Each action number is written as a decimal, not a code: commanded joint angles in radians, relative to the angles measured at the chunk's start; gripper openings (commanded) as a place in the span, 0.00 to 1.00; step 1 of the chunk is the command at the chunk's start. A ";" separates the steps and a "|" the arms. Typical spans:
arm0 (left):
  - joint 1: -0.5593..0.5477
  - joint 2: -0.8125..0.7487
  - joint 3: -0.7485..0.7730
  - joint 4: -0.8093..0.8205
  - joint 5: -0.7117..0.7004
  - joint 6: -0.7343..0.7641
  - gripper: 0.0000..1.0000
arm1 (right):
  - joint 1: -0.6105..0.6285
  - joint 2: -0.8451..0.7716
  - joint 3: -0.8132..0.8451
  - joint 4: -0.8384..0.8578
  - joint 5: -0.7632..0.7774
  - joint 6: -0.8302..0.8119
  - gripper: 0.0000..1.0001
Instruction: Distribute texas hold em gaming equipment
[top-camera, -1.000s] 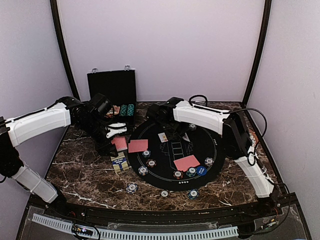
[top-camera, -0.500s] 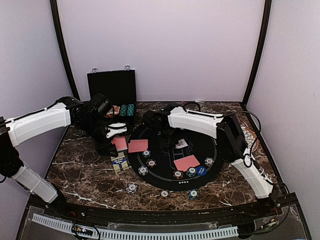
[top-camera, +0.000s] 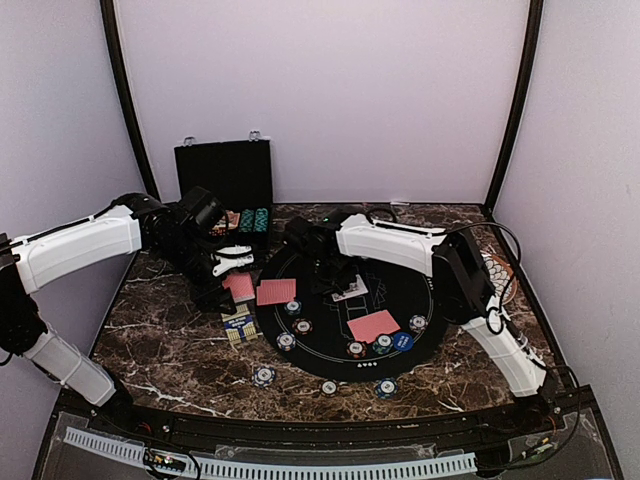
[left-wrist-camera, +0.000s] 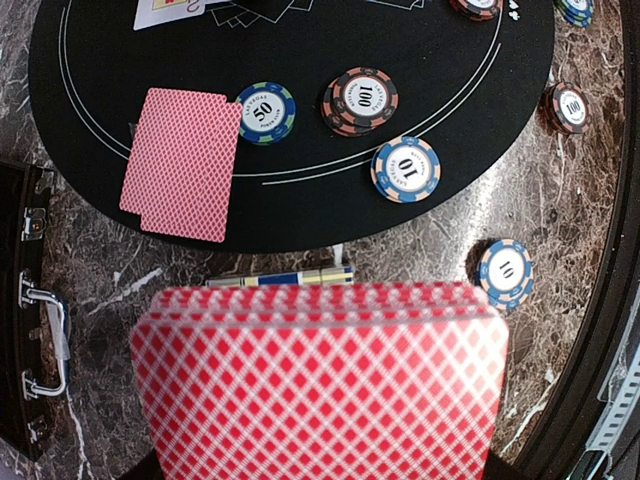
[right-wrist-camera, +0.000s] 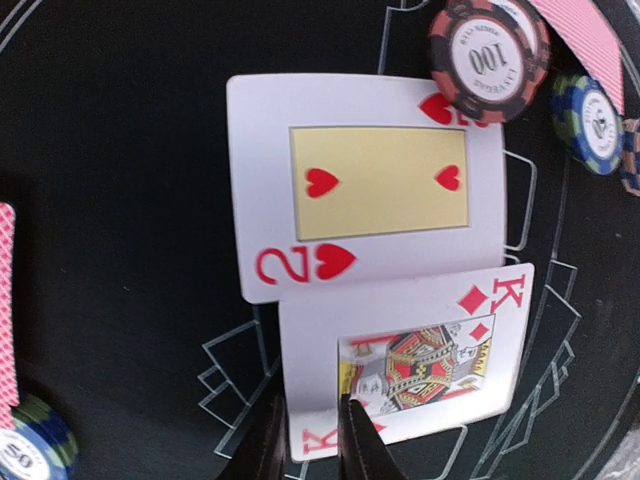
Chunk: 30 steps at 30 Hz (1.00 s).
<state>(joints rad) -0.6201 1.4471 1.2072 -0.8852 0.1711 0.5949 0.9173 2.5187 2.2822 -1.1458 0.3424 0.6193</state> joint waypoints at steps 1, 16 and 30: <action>0.002 -0.024 0.025 -0.022 0.019 0.009 0.00 | -0.024 -0.031 -0.065 0.103 -0.098 0.026 0.25; 0.002 -0.025 0.041 -0.021 0.009 0.004 0.00 | -0.082 -0.507 -0.607 0.677 -0.446 0.109 0.61; 0.002 -0.010 0.084 -0.031 0.048 -0.012 0.00 | -0.026 -0.623 -0.919 1.305 -0.944 0.396 0.69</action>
<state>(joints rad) -0.6201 1.4471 1.2598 -0.8928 0.1940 0.5900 0.8574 1.8828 1.3666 -0.0513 -0.4622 0.9234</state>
